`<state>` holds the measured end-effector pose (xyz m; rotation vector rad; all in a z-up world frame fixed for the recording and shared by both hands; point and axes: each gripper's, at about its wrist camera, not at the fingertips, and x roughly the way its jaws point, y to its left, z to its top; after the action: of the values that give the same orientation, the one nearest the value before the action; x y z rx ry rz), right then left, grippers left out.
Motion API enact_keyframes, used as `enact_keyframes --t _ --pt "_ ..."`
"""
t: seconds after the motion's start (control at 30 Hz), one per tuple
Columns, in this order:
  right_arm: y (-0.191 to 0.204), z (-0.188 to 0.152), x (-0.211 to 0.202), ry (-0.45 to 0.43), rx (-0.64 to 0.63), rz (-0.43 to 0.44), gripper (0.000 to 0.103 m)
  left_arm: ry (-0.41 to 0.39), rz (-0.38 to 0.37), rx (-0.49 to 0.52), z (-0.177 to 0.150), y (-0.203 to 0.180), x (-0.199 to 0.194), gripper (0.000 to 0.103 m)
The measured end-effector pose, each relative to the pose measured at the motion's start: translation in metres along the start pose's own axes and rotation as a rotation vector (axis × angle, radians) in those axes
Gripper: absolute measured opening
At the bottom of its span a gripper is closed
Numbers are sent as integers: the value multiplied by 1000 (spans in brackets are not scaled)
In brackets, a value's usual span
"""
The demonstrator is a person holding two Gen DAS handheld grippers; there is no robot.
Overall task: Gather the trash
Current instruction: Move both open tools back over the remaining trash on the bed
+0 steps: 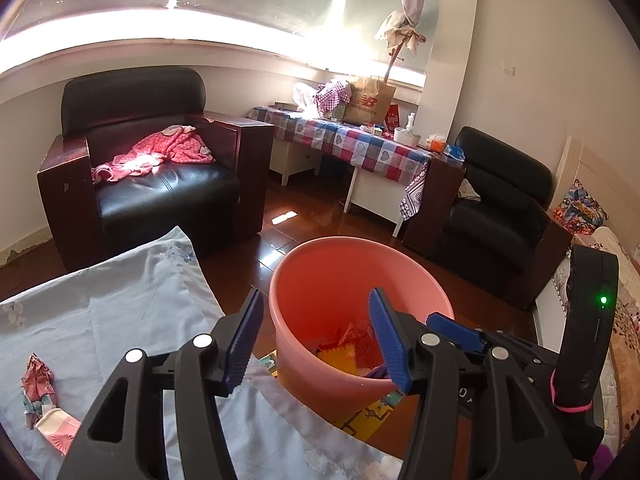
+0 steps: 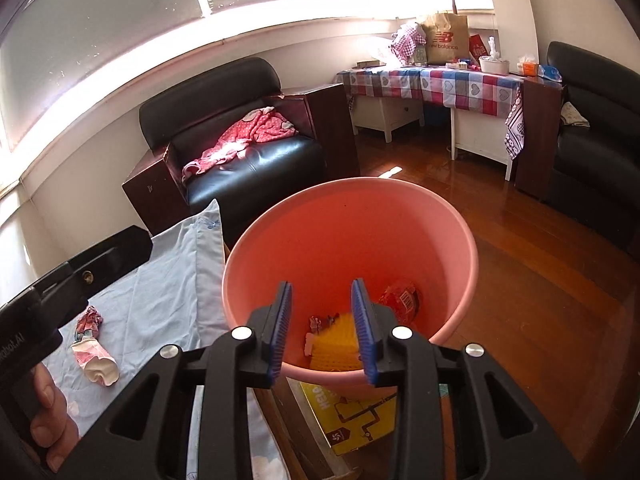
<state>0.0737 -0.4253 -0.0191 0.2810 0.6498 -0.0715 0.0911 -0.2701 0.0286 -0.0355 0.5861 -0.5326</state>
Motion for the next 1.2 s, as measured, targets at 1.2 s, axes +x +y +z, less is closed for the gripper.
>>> enact_keyframes --t 1.2 --pt "117 -33 -38 -18 -206 173 31 -136 299 -215 -51 160 -177 63"
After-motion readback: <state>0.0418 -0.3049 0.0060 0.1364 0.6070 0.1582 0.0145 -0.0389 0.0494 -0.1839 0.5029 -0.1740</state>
